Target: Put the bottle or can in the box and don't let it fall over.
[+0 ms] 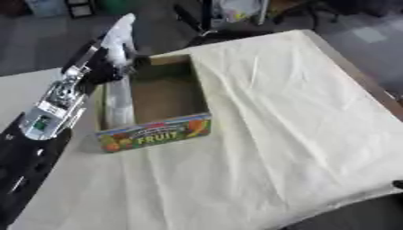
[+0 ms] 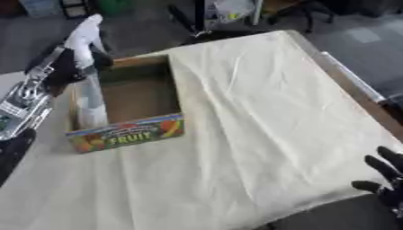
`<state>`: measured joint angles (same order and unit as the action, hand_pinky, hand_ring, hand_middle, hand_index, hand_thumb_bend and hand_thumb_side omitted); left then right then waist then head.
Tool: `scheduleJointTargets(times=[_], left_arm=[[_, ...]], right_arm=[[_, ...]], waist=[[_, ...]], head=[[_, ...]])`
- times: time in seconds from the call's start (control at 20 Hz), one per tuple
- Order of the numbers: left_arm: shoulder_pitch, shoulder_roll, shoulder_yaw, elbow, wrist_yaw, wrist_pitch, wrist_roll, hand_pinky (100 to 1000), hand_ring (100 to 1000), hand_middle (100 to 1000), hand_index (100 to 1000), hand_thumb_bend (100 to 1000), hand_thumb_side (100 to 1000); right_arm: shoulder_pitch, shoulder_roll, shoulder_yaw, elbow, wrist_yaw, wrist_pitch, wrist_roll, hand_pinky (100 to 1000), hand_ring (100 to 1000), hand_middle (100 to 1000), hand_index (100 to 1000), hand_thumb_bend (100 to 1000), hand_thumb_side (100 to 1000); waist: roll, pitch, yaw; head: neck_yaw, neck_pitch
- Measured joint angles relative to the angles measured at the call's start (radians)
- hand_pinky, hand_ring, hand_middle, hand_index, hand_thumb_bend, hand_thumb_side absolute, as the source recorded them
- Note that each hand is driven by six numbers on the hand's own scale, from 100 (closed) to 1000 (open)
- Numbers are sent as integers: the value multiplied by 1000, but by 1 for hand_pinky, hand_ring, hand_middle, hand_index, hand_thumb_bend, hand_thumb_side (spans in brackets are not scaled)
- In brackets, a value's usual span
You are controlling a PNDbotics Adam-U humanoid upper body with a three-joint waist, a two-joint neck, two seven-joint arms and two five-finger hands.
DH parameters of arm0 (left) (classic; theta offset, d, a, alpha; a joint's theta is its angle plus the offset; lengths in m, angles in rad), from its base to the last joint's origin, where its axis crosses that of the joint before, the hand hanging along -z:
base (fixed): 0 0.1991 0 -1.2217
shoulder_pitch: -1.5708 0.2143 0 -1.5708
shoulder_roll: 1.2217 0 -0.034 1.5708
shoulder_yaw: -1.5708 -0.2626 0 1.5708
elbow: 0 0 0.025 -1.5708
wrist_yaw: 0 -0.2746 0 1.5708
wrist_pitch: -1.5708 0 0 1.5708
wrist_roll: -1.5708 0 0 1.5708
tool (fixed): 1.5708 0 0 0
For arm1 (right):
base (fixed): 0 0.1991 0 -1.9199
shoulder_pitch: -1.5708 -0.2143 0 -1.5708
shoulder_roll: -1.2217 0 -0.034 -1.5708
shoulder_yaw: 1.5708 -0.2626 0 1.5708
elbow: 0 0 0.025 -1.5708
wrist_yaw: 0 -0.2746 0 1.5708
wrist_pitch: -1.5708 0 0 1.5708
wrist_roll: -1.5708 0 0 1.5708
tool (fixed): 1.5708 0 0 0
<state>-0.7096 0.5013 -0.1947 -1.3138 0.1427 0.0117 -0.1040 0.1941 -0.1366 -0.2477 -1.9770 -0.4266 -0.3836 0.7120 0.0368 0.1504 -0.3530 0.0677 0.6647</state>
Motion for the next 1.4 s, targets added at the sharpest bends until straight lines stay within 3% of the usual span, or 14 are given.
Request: scheduleJointTargets(times=[0.35,0.85,1.2,1.4], left_arm=[[77,44,47,-82,-20,26,73,952,1000,731,897,919,556],[206,81,116,-253,5,39,170,944,1000,722,890,890,570],[385,78,193,-478,24,24,249,929,1000,709,883,844,570],[498,37,243,-599,0,19,303,918,1000,697,871,813,577]], right_arm=[[1,1,-5,0,8,-4,-4,793,1000,1000,1000,100,470],[1,9,-11,0,17,-7,-7,793,1000,1000,1000,100,470],[1,16,-16,0,23,-9,-11,793,1000,1000,1000,100,470],[1,18,-17,0,26,-9,-14,793,1000,1000,1000,100,470]], waist=[[-3,0,18],[-7,4,44],[-8,8,64],[-9,9,77]], head=[[-14,0],[-33,-1],[-51,-2],[-53,-5]])
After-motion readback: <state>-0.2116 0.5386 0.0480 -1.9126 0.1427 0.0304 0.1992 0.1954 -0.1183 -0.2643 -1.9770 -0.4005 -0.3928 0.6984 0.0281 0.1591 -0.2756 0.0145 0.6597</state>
